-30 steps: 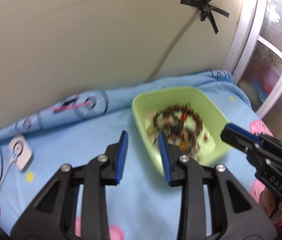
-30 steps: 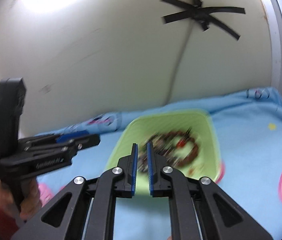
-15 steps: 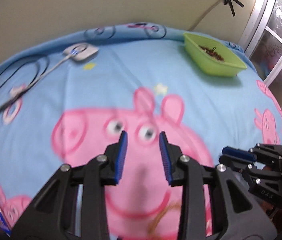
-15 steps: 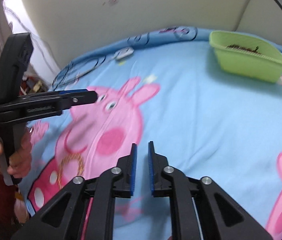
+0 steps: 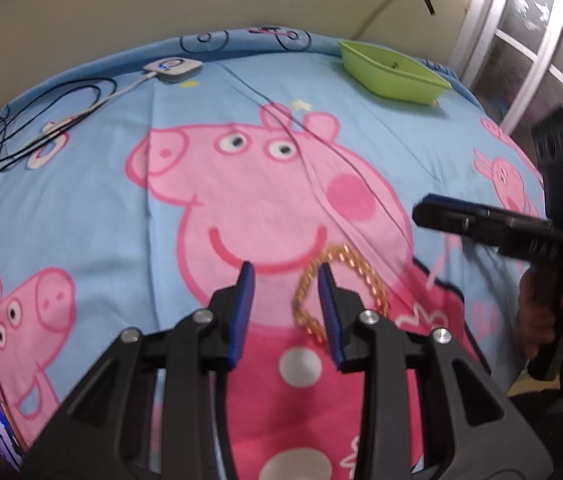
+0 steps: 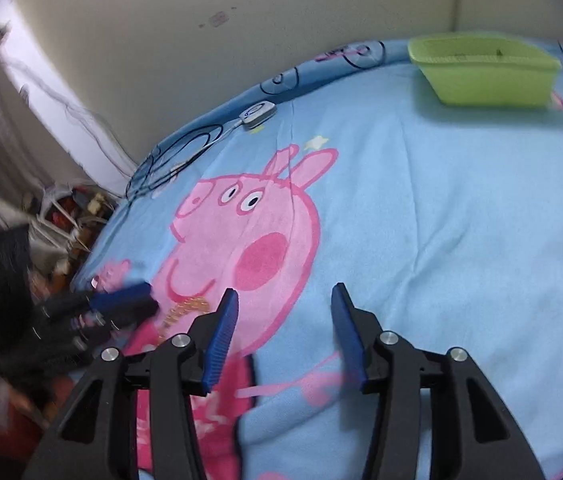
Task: Organize jewelry
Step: 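Grasp the amber bead bracelet with the left tool, then the right tool, then hold the amber bead bracelet between both tools on the blanket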
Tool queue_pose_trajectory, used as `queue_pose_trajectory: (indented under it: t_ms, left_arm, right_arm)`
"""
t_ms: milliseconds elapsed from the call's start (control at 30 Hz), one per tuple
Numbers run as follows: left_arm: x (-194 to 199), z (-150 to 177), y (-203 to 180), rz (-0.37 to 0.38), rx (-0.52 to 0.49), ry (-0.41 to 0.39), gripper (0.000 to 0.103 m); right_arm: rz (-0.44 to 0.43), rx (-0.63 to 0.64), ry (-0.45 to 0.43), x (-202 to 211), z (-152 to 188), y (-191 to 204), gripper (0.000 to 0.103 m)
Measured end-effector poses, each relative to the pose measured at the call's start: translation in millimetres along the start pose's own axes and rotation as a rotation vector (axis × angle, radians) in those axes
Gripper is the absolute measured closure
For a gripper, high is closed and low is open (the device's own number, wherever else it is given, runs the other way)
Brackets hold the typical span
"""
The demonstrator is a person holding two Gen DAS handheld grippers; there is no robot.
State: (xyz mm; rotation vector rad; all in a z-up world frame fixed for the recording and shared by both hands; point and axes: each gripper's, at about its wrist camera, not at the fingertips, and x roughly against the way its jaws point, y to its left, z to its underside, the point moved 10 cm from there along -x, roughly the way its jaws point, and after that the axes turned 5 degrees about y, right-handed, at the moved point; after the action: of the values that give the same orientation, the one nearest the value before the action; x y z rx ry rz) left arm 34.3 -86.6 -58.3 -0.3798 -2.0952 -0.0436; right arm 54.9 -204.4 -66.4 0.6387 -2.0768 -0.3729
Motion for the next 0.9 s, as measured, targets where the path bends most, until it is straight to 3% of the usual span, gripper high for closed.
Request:
queue_pose_trajectory:
  t_ms: [167,300,333,400,533,900]
  left_arm:
    - [-4,10,-12,0.034,-0.035,0.015,0.072]
    - [-12,15,-11,0.006,-0.043,0.023,0.072]
    - [-12,16,-10,-0.001,-0.042,0.019,0.074]
    - [-12,16,-5,-0.029,-0.036,0.009,0.09]
    - [-10,17,3,-0.014,0.007,-0.001,0.095]
    - [-26,-6,-25,0.016,-0.027,0.001,0.095]
  right_arm:
    - [0.043,0.201,0.039,-11,21,44,0.084]
    - [0.078,0.28,0.063,-21,29,58,0.088]
    - [0.091,0.286,0.066,-24,30,58,0.09]
    - [0.12,0.314,0.067,-27,30,59,0.093]
    - [0.151,0.378,0.064,-33,32,62,0.103]
    - [0.179,0.315,0.011,-15,19,35,0.103]
